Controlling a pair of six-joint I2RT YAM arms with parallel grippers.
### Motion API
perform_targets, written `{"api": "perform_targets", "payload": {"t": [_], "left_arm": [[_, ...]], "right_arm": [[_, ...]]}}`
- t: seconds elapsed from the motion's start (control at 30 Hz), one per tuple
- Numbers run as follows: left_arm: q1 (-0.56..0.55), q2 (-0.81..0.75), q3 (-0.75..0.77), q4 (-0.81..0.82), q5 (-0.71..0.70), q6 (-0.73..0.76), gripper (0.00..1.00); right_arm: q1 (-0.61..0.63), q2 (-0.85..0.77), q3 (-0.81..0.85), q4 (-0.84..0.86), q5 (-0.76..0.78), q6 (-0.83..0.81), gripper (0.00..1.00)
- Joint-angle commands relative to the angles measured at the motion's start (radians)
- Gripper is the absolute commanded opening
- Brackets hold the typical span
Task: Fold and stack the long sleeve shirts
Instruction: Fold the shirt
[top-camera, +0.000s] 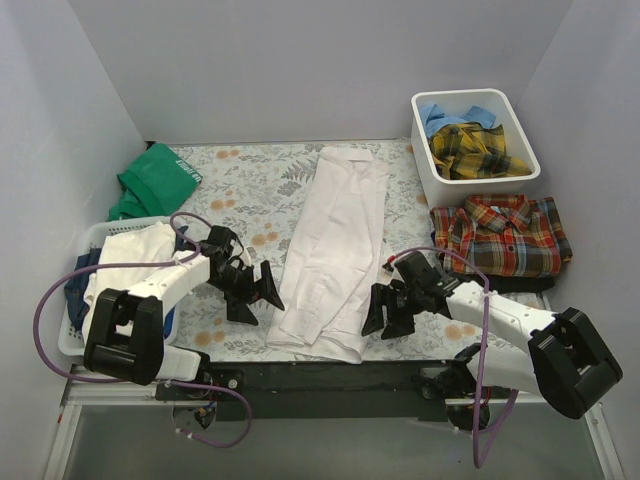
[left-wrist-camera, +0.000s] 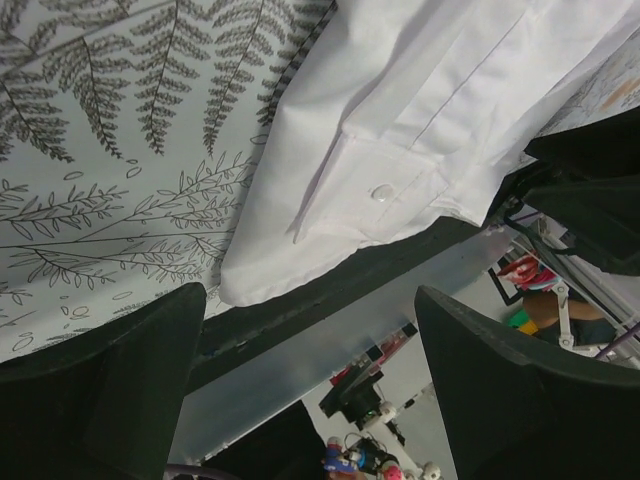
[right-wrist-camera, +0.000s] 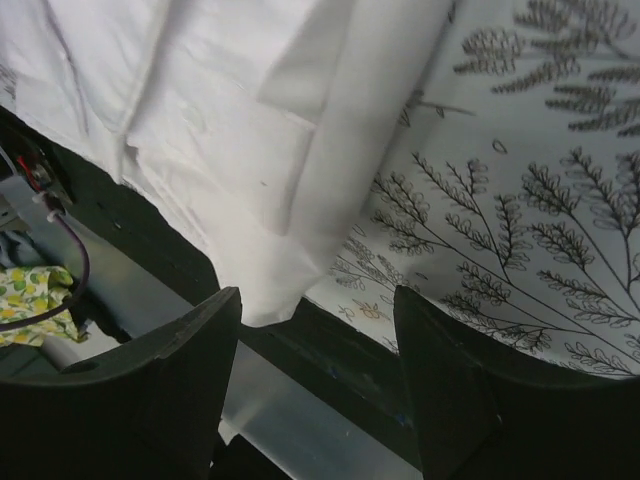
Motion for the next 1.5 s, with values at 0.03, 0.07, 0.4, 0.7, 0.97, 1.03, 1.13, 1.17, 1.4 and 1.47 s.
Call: {"api": "perform_targets", "payload": {"t": [0.03,0.07,0.4,0.7,0.97,1.03,1.13,1.17,1.4,1.47], "left_arm": [[-0.007,-0.037,-0.051,-0.005,0.037,-0.031,0.85],[-0.006,-0.033,-0.057,-0.008,0.029,-0.033,0.85],[-0.011,0.024,-0.108,0.112,0.023,-0.145,0.74],[-0.062,0.118,-0.077,0.120,-0.033,-0.217,0.62],[-0.076,0.162,-0.071,0.175,-0.106,-0.267,0.52],[-0.082,0.173,-0.066,0.193,-0.099,-0.272,0.49],[-0.083,0.169,-0.050,0.209,-0.112,-0.280,0.49],[-0.085,0.159,-0.045,0.213,-0.134,-0.284,0.49],[-0.083,0.161,-0.014,0.218,-0.175,-0.254,0.59],[-0.082,0.178,-0.001,0.189,-0.203,-0.228,0.60]], "right_arm": [[0.000,-0.048,-0.098,0.156,-0.107,0.152,0.71],[-0.001,-0.048,-0.109,0.164,-0.108,0.168,0.71],[0.002,0.009,-0.213,0.369,-0.045,0.303,0.71],[0.029,0.079,-0.199,0.406,-0.004,0.341,0.68],[0.034,0.081,-0.216,0.429,0.030,0.363,0.64],[0.034,0.092,-0.216,0.429,0.031,0.363,0.61],[0.034,0.102,-0.218,0.429,0.034,0.366,0.57],[0.034,0.102,-0.218,0.429,0.039,0.370,0.57],[0.032,0.099,-0.239,0.425,0.056,0.380,0.56],[0.034,0.096,-0.256,0.423,0.065,0.390,0.56]]}}
